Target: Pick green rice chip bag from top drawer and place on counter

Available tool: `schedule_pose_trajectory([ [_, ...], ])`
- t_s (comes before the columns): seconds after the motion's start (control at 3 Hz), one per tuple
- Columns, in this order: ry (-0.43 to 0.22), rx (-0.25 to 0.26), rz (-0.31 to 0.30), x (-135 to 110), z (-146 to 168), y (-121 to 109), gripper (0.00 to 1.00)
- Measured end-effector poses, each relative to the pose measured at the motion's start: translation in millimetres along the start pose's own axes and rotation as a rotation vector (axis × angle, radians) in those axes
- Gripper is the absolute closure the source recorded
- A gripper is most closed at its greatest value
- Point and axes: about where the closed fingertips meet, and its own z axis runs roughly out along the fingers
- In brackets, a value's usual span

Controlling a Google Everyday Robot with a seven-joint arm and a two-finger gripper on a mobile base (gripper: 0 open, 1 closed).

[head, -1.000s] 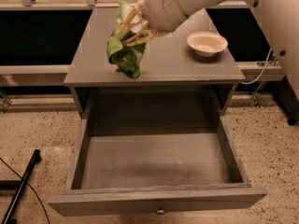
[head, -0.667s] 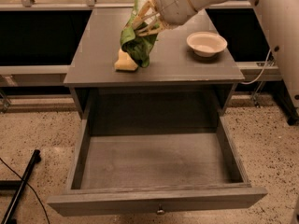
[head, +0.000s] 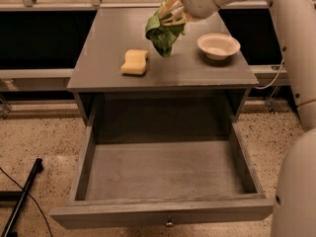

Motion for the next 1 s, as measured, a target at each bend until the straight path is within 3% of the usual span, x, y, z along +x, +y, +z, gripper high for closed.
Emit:
schedule_pose_trajectory([
  [1.0, 0.141, 0.238, 0.057, 116.5, 57.2, -39.5, 1.0],
])
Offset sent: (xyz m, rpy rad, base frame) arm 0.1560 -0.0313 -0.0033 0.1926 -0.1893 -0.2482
